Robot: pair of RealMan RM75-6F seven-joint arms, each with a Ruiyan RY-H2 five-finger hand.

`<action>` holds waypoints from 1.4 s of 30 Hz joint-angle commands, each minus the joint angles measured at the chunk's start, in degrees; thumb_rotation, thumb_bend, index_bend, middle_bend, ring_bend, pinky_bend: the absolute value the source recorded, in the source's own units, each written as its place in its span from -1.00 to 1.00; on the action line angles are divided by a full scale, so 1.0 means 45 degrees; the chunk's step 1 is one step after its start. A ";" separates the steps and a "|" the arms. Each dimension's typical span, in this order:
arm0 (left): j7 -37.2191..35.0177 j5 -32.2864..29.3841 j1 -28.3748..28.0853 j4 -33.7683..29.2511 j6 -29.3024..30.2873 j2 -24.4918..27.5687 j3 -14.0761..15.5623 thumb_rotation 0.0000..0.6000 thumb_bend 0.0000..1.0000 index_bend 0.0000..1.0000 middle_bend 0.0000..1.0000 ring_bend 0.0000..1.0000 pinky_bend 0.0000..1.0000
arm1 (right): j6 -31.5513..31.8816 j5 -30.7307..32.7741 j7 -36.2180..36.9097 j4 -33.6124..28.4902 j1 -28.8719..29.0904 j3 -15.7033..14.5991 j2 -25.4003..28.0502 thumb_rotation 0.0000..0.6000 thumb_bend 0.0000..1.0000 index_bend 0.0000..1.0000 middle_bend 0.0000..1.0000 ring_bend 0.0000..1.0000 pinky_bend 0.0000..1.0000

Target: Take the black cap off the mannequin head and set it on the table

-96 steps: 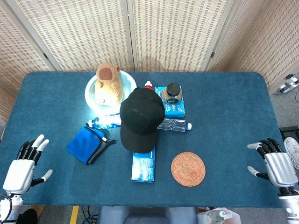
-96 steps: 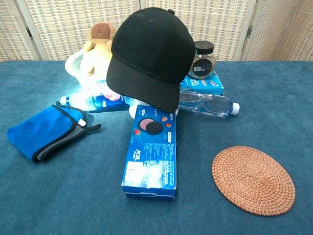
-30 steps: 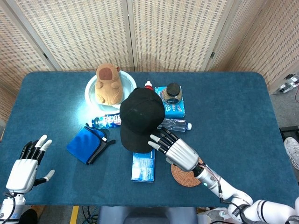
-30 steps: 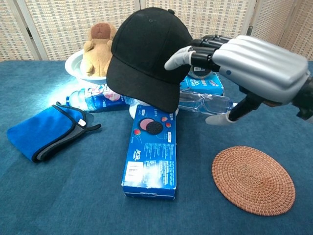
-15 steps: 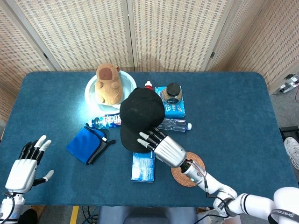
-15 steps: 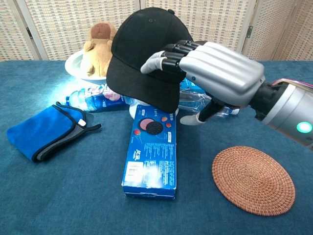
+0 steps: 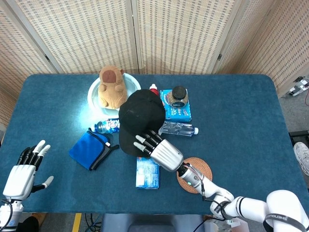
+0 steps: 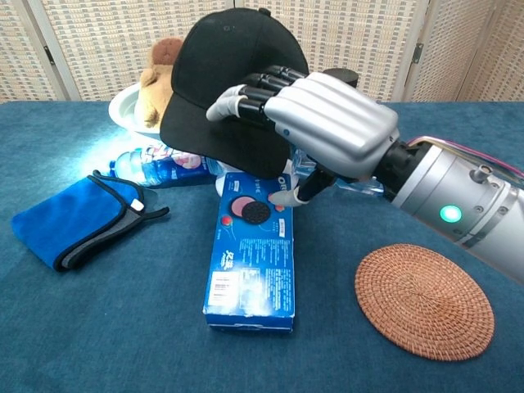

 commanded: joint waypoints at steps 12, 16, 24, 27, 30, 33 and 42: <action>-0.0029 -0.0028 -0.0118 0.0072 -0.0176 -0.0069 -0.0027 1.00 -0.62 -0.92 -1.00 -0.96 -1.00 | 0.0620 -0.0333 -0.0189 0.0505 0.0419 -0.0228 -0.0165 1.00 -1.00 -0.63 -0.71 -0.84 -0.80; -0.0035 0.0015 -0.0120 0.0060 -0.0137 -0.0090 -0.0027 1.00 -0.62 -0.92 -1.00 -0.96 -1.00 | 0.0833 -0.0485 -0.0263 0.0891 0.0567 -0.0282 -0.0420 1.00 -1.00 -0.63 -0.71 -0.84 -0.84; -0.0084 -0.0021 -0.0110 0.0095 -0.0143 -0.0081 -0.0014 1.00 -0.61 -0.92 -1.00 -0.96 -1.00 | 0.1116 -0.0488 -0.0222 0.1805 0.0764 -0.0343 -0.0868 1.00 -1.00 -0.63 -0.70 -0.84 -0.86; -0.0120 -0.0015 -0.0116 0.0122 -0.0145 -0.0098 -0.0014 1.00 -0.62 -0.92 -1.00 -0.96 -1.00 | 0.1175 -0.0557 -0.0164 0.2122 0.0859 -0.0449 -0.0998 1.00 -1.00 -0.63 -0.70 -0.84 -0.87; -0.0161 -0.0026 -0.0114 0.0157 -0.0149 -0.0101 -0.0011 1.00 -0.62 -0.92 -1.00 -0.96 -1.00 | 0.1425 -0.0610 0.0022 0.2436 0.0939 -0.0460 -0.1198 1.00 -0.97 -0.63 -0.70 -0.84 -0.88; -0.0208 -0.0020 -0.0114 0.0172 -0.0138 -0.0093 -0.0014 1.00 -0.62 -0.92 -1.00 -0.96 -1.00 | 0.1790 -0.0663 0.0203 0.2795 0.1027 -0.0393 -0.1418 1.00 -0.88 -0.63 -0.67 -0.84 -0.88; -0.0319 -0.0017 -0.0099 0.0229 -0.0117 -0.0070 -0.0006 1.00 -0.61 -0.92 -1.00 -0.96 -1.00 | 0.2407 -0.0558 0.0661 0.3270 0.1180 -0.0265 -0.1545 1.00 -0.48 -0.59 -0.59 -0.84 -0.88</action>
